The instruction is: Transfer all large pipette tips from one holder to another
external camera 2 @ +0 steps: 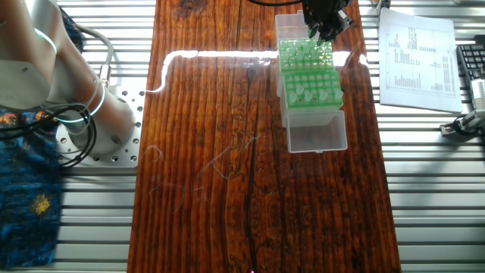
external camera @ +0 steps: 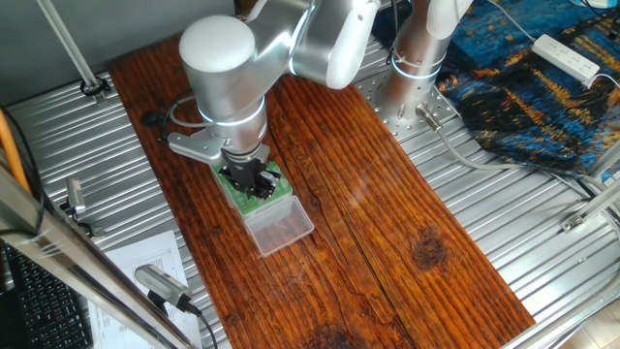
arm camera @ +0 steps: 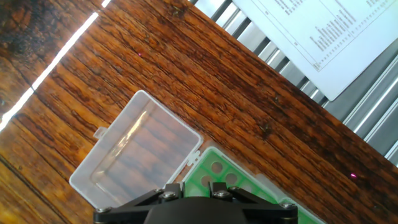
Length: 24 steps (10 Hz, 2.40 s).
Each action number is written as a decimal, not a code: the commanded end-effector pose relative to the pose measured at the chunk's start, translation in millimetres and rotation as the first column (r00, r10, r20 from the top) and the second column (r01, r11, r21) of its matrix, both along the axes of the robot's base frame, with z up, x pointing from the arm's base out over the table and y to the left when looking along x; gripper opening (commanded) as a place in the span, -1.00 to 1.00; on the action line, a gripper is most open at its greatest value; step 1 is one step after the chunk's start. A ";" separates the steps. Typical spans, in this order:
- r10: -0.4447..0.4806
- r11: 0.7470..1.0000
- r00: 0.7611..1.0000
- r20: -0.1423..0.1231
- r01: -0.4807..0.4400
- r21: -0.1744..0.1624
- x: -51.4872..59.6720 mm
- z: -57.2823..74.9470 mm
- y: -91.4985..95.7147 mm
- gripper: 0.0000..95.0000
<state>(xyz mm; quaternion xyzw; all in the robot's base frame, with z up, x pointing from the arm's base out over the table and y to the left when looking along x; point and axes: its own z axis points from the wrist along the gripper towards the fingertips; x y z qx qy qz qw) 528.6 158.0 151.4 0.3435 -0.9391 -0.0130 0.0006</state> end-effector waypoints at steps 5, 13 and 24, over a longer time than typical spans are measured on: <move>-0.004 1.000 1.000 0.000 0.004 -0.003 0.2 -1.4 -0.8 -0.60; -0.013 1.000 1.000 -0.005 0.013 -0.002 0.2 -1.5 -0.8 -1.00; -0.009 1.000 1.000 -0.010 0.009 -0.003 -3.2 25.7 5.1 -1.00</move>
